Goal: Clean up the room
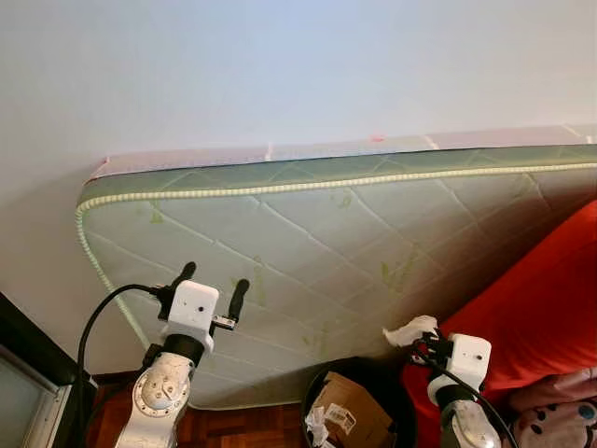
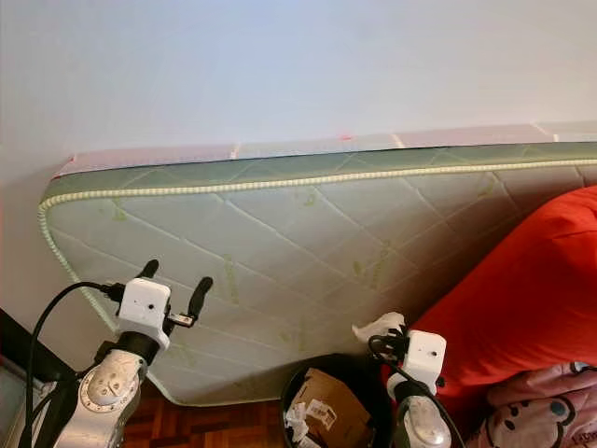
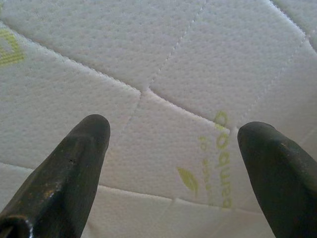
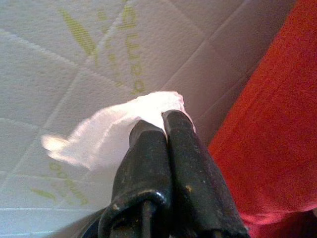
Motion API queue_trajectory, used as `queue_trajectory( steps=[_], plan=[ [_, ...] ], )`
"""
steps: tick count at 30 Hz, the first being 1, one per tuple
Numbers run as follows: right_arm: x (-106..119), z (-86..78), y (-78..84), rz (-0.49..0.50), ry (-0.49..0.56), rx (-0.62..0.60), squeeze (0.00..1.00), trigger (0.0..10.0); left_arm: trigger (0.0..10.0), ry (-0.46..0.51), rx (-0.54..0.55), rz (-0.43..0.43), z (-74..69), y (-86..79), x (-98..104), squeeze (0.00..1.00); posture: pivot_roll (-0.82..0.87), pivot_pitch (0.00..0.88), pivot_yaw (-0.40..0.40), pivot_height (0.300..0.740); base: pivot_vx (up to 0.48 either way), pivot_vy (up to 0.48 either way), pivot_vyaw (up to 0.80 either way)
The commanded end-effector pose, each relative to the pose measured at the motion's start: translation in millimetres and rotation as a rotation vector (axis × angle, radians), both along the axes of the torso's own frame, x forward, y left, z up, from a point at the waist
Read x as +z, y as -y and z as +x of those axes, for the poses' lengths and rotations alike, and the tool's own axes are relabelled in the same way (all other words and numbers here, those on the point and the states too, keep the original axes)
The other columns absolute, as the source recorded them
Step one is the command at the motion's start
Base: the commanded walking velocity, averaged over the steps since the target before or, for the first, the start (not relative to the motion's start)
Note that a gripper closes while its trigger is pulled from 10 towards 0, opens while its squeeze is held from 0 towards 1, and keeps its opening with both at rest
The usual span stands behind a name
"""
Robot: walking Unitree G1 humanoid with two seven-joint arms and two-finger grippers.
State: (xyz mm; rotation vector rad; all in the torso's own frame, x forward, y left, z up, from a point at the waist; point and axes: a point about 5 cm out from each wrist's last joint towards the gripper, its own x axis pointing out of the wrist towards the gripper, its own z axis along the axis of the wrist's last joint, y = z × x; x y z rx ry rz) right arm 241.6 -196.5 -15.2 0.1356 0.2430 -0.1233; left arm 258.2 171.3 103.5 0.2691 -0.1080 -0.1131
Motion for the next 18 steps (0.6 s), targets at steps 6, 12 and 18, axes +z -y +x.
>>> queue_trajectory(
  steps=[6,12,18],
  plan=[
    [21.1,11.9,6.3,-0.060,0.111,0.011,0.00,10.0,10.0,0.010,0.001,-0.010,-0.3,2.4,-3.6,0.00,0.07,0.000,-0.043,0.726,0.000,0.000,0.00],
    [42.8,28.8,4.4,-0.091,0.188,0.031,0.00,10.0,10.0,0.006,0.006,-0.007,-1.3,2.2,-5.7,0.00,0.07,0.000,-0.048,0.726,0.000,0.000,0.00],
    [35.9,37.6,12.8,-0.151,0.009,0.007,0.00,10.0,10.0,-0.002,-0.002,-0.008,-0.3,4.4,-7.7,0.00,0.07,0.000,-0.050,0.726,0.000,0.000,0.00]
  ],
)
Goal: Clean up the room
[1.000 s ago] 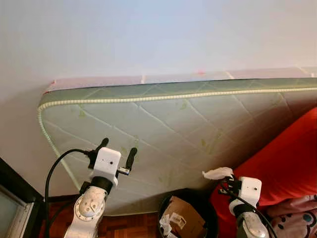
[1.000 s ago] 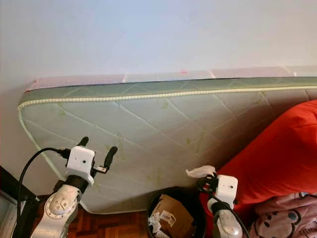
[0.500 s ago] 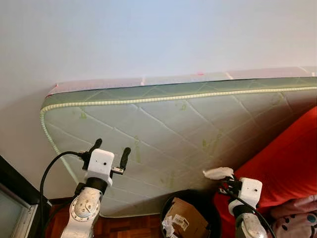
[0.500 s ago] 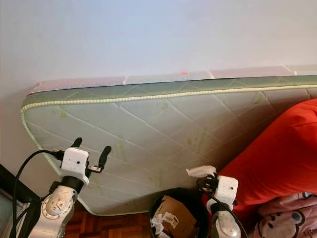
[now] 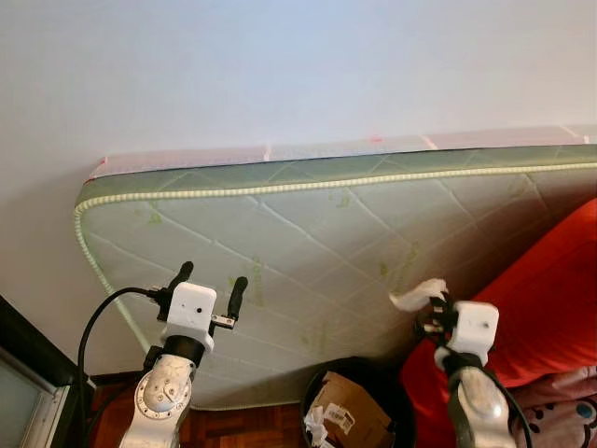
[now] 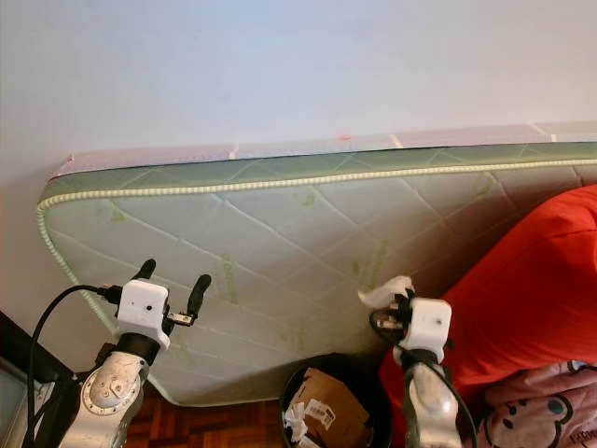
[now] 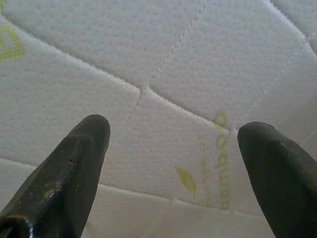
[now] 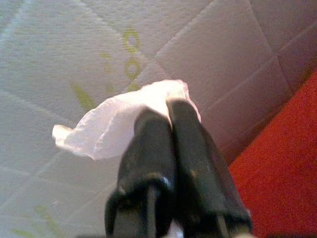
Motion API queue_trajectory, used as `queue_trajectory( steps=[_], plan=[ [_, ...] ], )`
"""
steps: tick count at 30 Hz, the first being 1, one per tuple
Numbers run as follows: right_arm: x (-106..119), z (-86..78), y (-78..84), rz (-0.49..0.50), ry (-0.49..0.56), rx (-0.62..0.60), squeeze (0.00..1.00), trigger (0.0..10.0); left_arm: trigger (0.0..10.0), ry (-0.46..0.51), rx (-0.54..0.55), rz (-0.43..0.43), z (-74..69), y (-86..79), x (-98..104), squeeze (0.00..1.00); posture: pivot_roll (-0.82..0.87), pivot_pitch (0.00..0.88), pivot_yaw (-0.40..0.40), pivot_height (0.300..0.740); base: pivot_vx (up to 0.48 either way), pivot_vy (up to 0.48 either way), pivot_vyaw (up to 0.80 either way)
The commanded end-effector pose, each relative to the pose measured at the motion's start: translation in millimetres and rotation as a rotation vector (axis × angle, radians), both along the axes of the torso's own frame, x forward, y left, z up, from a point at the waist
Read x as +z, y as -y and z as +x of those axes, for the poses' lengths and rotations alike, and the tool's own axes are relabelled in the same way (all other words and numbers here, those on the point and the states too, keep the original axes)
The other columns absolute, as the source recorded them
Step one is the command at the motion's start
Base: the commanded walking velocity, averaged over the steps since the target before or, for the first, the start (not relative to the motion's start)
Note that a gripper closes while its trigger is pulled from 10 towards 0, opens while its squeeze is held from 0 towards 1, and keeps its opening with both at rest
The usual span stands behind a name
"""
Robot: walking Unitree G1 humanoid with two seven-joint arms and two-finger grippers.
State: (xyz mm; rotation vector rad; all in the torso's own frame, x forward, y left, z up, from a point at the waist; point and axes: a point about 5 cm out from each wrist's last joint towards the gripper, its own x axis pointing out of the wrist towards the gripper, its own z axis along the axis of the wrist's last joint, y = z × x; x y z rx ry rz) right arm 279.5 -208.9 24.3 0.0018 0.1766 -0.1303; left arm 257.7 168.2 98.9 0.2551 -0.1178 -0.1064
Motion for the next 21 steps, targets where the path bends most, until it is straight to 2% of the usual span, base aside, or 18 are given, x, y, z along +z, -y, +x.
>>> queue_trajectory(
  steps=[1,2,3,7,12,14,15,16,18,21],
  plan=[
    [-13.0,-0.8,4.5,-0.013,-0.178,-0.025,0.00,10.0,10.0,-0.021,-0.006,0.009,0.4,1.5,-4.3,0.00,0.07,0.000,-0.050,0.726,0.000,0.000,0.00],
    [-13.0,-0.8,4.5,-0.013,-0.178,-0.025,0.00,10.0,10.0,-0.021,-0.006,0.009,0.4,1.5,-4.3,0.00,0.07,0.000,-0.050,0.726,0.000,0.000,0.00],
    [-17.4,-1.7,6.4,-0.003,-0.253,-0.035,0.00,10.0,10.0,-0.026,-0.005,0.011,0.5,1.2,-4.9,0.00,0.07,0.000,-0.048,0.726,0.000,0.000,0.00],
    [-25.9,-4.6,4.0,0.043,-0.405,-0.007,0.00,10.0,10.0,-0.040,-0.010,0.018,1.2,1.8,-6.9,0.00,0.07,0.000,-0.047,0.726,0.000,0.000,0.00],
    [-25.4,-3.9,-0.2,0.077,-0.416,-0.009,0.00,10.0,10.0,-0.043,-0.009,0.017,1.8,2.2,-7.8,0.00,0.07,0.000,-0.049,0.726,0.000,0.000,0.00],
    [-15.5,3.0,-4.0,0.119,-0.310,-0.016,0.00,10.0,10.0,-0.045,-0.010,0.018,1.8,2.4,-8.1,0.00,0.07,0.000,-0.049,0.726,0.000,0.000,0.00],
    [4.2,11.1,-8.0,0.159,-0.127,-0.010,0.00,10.0,10.0,-0.044,-0.011,0.020,1.8,2.4,-8.1,0.00,0.07,0.000,-0.049,0.726,0.000,0.000,0.00],
    [11.5,11.8,-9.2,0.131,-0.064,0.013,0.00,10.0,10.0,-0.044,-0.012,0.020,1.7,2.4,-8.1,0.00,0.07,0.000,-0.049,0.726,0.000,0.000,0.00],
    [19.8,9.5,-10.8,0.075,0.004,0.047,0.00,10.0,10.0,-0.042,-0.012,0.019,1.4,2.4,-8.1,0.00,0.07,0.000,-0.049,0.726,0.000,0.000,0.00],
    [28.8,-3.1,-10.8,0.115,0.111,0.027,0.00,10.0,10.0,-0.042,-0.009,0.017,0.7,1.6,-8.3,0.00,0.07,0.000,-0.049,0.726,0.000,0.000,0.00]
  ],
)
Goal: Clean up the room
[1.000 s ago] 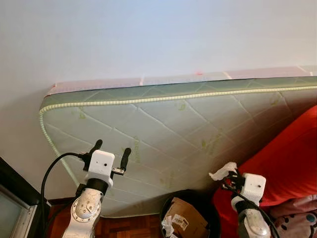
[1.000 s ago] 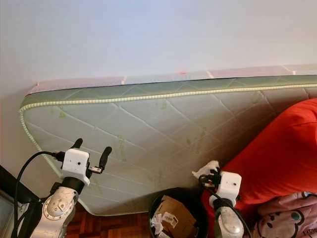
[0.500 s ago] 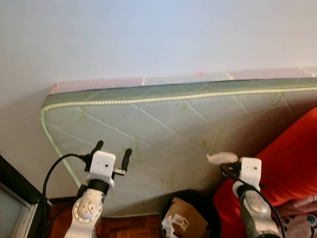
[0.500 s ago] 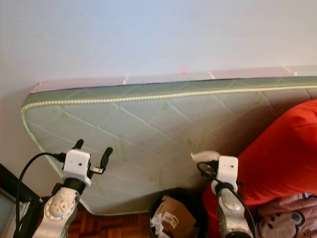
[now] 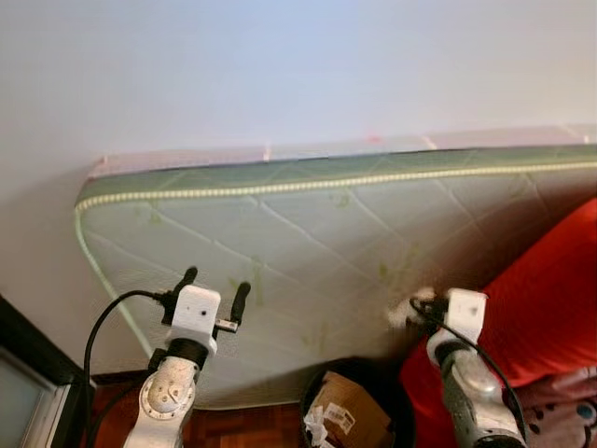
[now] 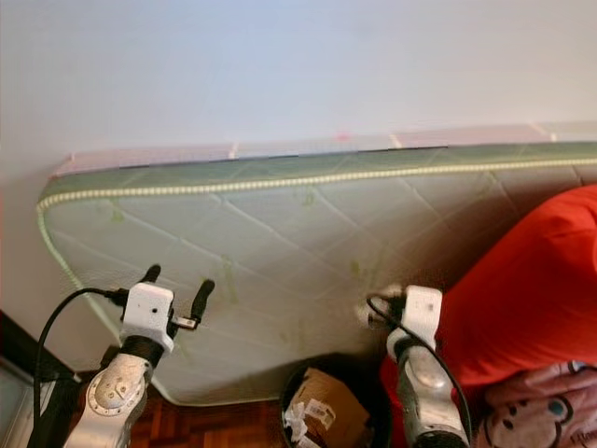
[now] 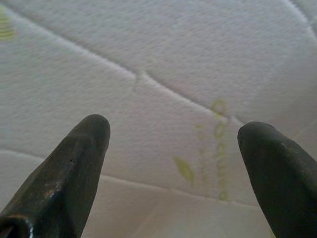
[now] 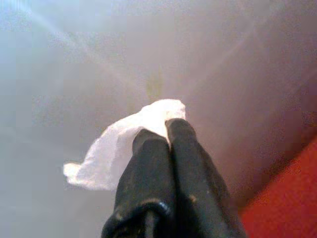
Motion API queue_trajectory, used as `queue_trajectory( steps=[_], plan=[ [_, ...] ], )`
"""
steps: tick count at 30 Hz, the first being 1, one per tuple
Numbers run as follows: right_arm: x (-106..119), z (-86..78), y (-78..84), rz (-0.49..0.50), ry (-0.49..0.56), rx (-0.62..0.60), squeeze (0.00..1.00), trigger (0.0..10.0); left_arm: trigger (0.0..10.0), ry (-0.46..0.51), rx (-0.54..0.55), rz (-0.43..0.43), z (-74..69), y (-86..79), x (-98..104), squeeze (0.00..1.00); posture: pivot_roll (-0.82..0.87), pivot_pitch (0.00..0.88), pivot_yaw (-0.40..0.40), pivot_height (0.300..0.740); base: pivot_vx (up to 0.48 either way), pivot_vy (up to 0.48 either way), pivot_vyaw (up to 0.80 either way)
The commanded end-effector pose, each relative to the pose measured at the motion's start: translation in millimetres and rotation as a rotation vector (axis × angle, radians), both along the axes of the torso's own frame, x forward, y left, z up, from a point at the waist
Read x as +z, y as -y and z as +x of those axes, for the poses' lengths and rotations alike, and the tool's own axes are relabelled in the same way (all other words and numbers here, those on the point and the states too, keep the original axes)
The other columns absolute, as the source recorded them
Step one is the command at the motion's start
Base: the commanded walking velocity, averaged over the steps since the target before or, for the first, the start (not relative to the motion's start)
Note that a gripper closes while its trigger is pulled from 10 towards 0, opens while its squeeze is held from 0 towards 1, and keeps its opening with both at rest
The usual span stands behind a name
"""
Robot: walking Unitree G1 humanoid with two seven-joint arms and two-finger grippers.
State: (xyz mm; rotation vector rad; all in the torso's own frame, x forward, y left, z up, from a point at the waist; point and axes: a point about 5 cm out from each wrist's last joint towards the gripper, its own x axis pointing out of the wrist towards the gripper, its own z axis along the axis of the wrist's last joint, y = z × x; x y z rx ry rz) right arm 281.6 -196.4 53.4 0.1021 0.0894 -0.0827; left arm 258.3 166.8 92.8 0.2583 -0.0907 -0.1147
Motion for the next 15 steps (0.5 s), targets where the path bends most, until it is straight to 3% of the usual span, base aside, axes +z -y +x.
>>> queue_trajectory(
  steps=[1,6,9,15],
  plan=[
    [2.0,-11.5,2.6,0.024,0.044,-0.023,0.00,10.0,10.0,-0.014,-0.005,0.012,-0.3,0.1,-2.6,0.00,0.07,0.000,-0.049,0.726,0.000,0.000,0.00],
    [1.7,-25.7,6.1,0.021,0.044,-0.025,0.00,10.0,10.0,-0.013,-0.014,0.017,-1.1,1.5,-3.0,0.00,0.06,0.000,-0.047,0.726,0.000,0.000,0.00],
    [7.2,-32.2,19.1,0.001,0.079,-0.061,0.00,10.0,10.0,-0.013,-0.017,0.021,-1.0,1.1,-2.8,0.00,0.06,0.000,-0.046,0.726,0.000,0.000,0.00],
    [5.1,-34.2,16.8,0.003,0.064,-0.042,0.00,10.0,10.0,-0.015,-0.019,0.020,-0.2,1.0,-3.1,0.00,0.05,0.000,-0.042,0.726,0.000,0.000,0.00]
  ],
)
